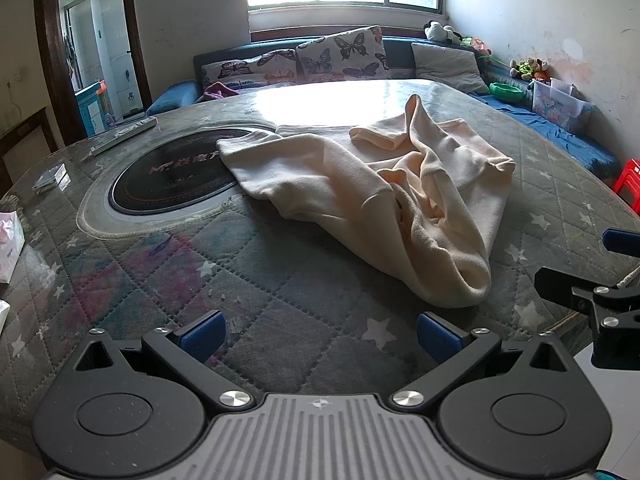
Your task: Fold clothes
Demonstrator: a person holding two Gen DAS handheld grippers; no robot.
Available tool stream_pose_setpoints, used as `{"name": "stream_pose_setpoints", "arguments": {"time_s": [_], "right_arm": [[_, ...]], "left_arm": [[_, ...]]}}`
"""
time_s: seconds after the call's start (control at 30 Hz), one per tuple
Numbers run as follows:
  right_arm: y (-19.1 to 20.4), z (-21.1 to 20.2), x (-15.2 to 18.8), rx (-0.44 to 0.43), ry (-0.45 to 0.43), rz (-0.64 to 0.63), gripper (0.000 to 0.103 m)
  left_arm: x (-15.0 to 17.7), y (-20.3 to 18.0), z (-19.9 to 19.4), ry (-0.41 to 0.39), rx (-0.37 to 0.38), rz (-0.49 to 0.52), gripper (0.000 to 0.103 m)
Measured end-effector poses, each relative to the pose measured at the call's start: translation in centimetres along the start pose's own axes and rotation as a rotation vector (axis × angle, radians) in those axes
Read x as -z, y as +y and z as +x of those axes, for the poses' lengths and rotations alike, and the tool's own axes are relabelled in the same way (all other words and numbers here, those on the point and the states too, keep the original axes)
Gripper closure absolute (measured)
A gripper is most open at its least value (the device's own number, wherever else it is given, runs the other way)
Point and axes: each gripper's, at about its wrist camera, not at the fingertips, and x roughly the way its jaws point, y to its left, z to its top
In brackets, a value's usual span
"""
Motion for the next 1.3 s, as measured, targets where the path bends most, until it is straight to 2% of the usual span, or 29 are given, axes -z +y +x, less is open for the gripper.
{"name": "stream_pose_setpoints", "arguments": {"time_s": [0.57,1.3], "right_arm": [[0.1,0.7,-1.1,-0.018,0.002,-0.011,0.0],[0.0,3.9,-4.4,-0.047,0.026,-0.013,0.0]], "left_arm": [[-1.2,0.3,0.3,0.003,0.007,-0.009,0.0],[-5.2,1.7,2.3,0.017,0.02,-0.031,0.0]]}}
